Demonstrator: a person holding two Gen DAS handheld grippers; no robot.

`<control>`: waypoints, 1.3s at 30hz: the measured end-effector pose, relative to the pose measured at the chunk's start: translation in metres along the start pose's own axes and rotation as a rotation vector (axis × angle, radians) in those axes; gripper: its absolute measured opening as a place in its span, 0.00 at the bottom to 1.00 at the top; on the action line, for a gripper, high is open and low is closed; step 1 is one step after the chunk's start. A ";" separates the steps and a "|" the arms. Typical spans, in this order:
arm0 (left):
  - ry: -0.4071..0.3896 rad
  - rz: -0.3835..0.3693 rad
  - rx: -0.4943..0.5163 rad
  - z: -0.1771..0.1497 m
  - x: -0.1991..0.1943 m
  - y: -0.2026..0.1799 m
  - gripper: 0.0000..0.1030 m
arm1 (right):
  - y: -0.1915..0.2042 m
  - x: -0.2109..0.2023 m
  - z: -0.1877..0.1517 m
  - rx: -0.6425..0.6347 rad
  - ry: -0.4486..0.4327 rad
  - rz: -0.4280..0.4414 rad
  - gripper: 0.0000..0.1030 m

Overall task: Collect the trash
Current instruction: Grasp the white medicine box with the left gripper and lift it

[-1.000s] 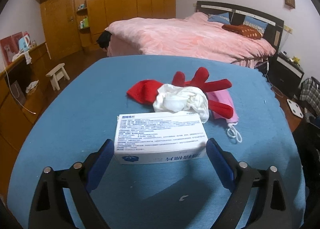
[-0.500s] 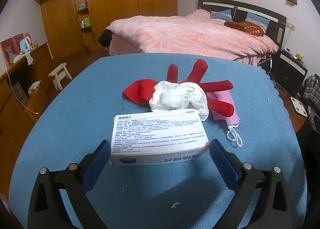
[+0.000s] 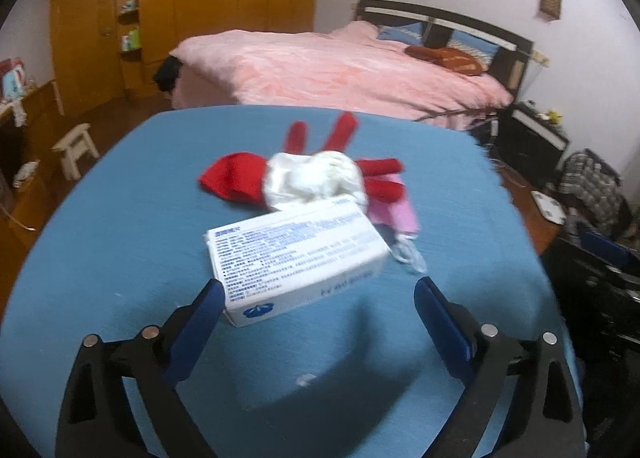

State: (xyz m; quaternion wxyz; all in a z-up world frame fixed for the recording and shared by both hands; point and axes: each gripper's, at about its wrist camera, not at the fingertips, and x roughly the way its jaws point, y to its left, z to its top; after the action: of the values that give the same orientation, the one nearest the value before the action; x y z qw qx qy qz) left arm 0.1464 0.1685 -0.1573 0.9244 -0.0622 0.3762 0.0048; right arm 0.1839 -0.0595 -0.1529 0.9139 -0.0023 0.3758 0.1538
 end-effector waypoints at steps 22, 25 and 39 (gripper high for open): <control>0.040 -0.063 0.049 -0.002 0.012 0.019 0.57 | -0.014 -0.003 0.000 0.014 -0.006 -0.025 0.93; 0.041 -0.116 0.052 -0.001 0.011 0.012 0.45 | -0.016 -0.003 -0.001 0.016 -0.010 -0.031 0.93; 0.035 -0.097 0.133 0.011 0.016 -0.002 0.80 | -0.022 0.000 -0.002 0.032 0.000 -0.043 0.93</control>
State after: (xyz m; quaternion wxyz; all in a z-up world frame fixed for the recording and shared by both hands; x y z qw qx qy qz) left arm 0.1659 0.1668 -0.1602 0.9189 -0.0191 0.3885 -0.0660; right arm 0.1889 -0.0809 -0.1571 0.9170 0.0042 0.3779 0.1279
